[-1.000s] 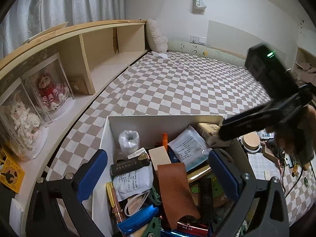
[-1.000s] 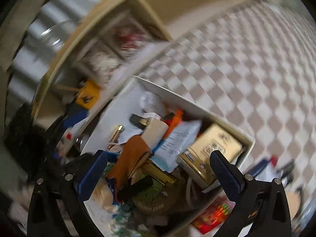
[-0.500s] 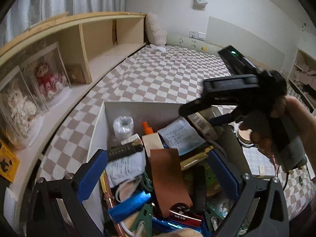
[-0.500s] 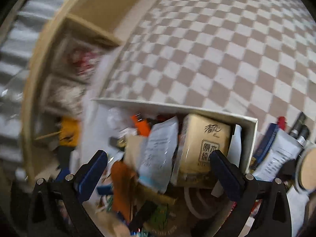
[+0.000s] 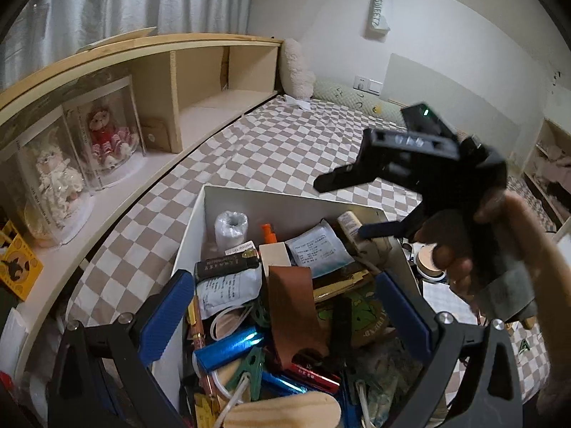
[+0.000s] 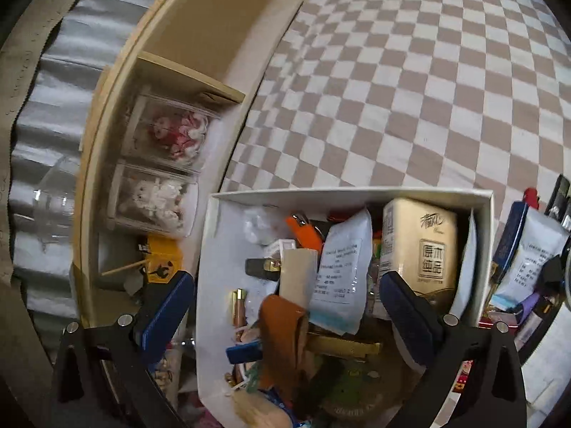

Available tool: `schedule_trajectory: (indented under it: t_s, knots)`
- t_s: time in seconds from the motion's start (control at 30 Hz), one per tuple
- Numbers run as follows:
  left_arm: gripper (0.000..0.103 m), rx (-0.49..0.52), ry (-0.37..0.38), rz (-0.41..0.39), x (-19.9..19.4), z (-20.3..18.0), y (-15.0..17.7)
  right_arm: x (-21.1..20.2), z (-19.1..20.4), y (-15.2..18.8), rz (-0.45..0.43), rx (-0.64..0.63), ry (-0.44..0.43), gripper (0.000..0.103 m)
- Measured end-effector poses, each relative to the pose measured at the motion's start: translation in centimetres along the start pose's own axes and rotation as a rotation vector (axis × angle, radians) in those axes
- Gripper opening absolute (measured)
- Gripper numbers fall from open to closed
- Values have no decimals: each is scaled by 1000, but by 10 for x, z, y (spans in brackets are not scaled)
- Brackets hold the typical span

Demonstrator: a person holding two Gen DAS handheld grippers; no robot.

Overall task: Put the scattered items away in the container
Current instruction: 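Withdraw the open right tool up from the box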

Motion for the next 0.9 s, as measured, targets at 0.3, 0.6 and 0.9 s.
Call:
schedule_trajectory:
  t_s: [0.3, 0.6, 0.9]
  knots:
    - [103, -45, -21, -14, -20, 5, 7, -8, 10, 11, 4, -66, 68, 102]
    - [103, -46, -29, -39, -38, 4, 16, -67, 36, 55, -87, -200, -21, 103]
    - [103, -15, -70, -61, -59, 0, 30, -88, 43, 92, -135, -292, 98, 103]
Point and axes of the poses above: each gripper's, at about its wrist camera, not at the fingertips, and x roughly the way its jaws point, z to its left, y to its underside, the point moved 1 cm from there along x, roughly the way its jaws point, and after that the axes turned 9 degrees about -y, right-handed, at the moved point
